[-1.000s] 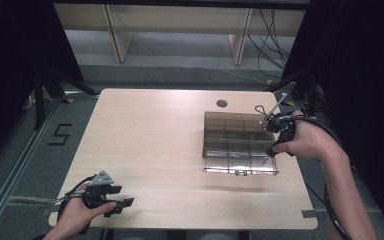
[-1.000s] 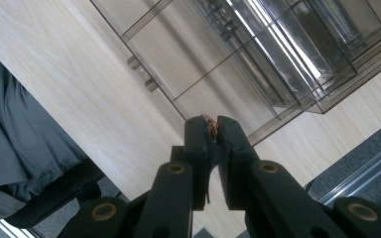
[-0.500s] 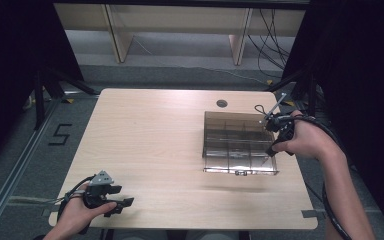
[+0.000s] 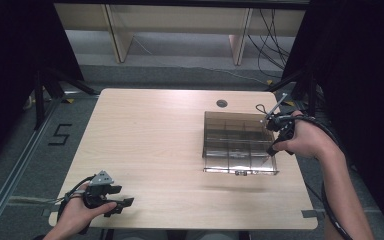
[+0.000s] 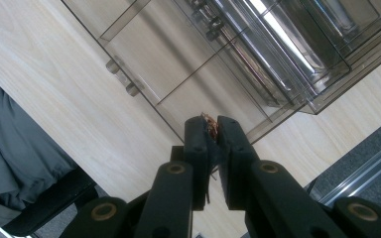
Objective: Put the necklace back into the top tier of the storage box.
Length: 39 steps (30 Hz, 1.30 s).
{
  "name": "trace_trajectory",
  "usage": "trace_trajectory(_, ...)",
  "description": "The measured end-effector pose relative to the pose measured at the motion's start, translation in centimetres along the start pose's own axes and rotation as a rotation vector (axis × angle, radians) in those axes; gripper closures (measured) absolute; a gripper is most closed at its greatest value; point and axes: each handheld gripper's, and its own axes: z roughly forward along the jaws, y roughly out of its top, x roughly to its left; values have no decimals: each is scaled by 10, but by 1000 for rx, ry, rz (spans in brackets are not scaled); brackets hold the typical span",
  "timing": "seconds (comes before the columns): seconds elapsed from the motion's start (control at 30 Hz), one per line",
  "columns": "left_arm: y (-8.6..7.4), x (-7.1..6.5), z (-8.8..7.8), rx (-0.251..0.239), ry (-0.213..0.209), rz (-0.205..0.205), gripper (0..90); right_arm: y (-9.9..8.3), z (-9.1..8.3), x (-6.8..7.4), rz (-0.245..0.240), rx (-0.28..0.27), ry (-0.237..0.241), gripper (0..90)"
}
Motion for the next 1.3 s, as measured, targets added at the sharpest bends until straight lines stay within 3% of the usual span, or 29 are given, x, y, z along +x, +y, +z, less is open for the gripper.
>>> trace_trajectory(0.17,0,0,0,0,0,0,315,0,2,-3,-23,-5,-3,842)
trace_trajectory(0.23,0,0,0,-1,0,0,315,0,2,-1,6,11,-7,842)
trace_trajectory(0.33,0,0,0,-2,0,0,315,0,4,-3,-13,4,-10,842)
trace_trajectory(0.4,0,0,0,0,0,0,315,0,5,-3,2,2,-3,842)
trace_trajectory(0.5,0,0,0,0,-1,0,315,0,7,-6,-22,0,-4,842)
trace_trajectory(0.7,0,0,0,0,0,0,315,-1,11,-7,14,9,4,842)
trace_trajectory(0.73,0,0,0,1,0,0,315,-1,12,-9,-4,8,-1,841)
trace_trajectory(0.97,0,0,0,1,0,1,315,-1,14,-10,9,15,-4,842)
trace_trajectory(1.23,0,0,0,3,-1,-2,315,-1,16,-10,51,33,-2,841)
trace_trajectory(1.3,0,0,0,0,0,0,315,-1,18,-13,10,13,-8,841)
